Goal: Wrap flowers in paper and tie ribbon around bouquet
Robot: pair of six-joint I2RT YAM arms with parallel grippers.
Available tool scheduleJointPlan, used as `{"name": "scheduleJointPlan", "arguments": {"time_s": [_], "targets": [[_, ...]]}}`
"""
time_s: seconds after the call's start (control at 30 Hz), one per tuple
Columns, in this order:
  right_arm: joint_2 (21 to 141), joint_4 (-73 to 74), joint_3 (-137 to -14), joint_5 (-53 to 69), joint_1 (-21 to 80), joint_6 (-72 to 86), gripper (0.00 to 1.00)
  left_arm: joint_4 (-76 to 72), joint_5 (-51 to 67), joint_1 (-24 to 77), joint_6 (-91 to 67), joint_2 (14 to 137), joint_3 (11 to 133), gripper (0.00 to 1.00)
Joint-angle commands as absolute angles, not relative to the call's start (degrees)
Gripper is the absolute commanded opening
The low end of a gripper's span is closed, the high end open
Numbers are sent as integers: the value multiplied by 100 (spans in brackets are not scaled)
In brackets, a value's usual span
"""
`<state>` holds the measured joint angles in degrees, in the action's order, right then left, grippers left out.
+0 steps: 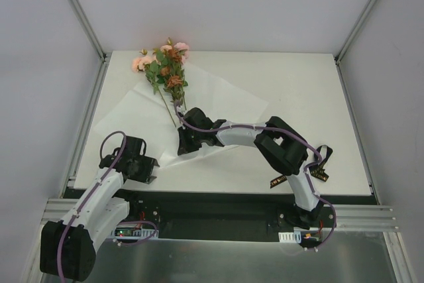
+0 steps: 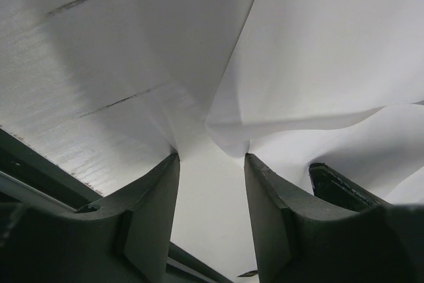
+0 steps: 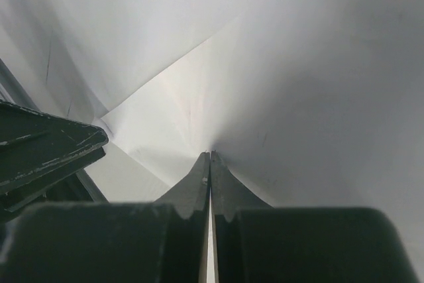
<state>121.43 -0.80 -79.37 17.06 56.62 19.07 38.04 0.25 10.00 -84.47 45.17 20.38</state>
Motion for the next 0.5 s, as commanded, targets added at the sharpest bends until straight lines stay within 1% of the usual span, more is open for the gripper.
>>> {"name": "scheduleJointPlan", "arguments": {"time_s": [0.0, 0.07, 0.1, 0.23, 0.3, 0.33, 0.37, 0.47], "targets": [[12147, -229, -7919, 1802, 5651, 1969, 1, 3666, -334, 932, -8657, 4833, 1978, 42], [12146, -229, -7919, 1811, 5651, 1960, 1, 3490, -282, 932, -8613, 4913, 1899, 38], [12138, -229, -7893, 1802, 5651, 1969, 1, 3350, -246, 932, -8631, 4983, 1864, 34], [12138, -237, -7892, 1793, 5634, 1969, 1, 3252, -334, 932, -8692, 5010, 1732, 27], [12146, -237, -7884, 1802, 5634, 1969, 1, 3191, -422, 932, -8675, 4940, 1688, 24], [12155, -237, -7892, 1802, 5634, 1977, 1, 3112, -448, 932, -8623, 4939, 1670, 8], [12181, -237, -7884, 1802, 5642, 1978, 1, 3077, -500, 932, -8552, 4931, 1679, 0], [12217, -237, -7875, 1810, 5634, 2048, 1, 3006, -571, 958, -8052, 4966, 1898, 0]]}}
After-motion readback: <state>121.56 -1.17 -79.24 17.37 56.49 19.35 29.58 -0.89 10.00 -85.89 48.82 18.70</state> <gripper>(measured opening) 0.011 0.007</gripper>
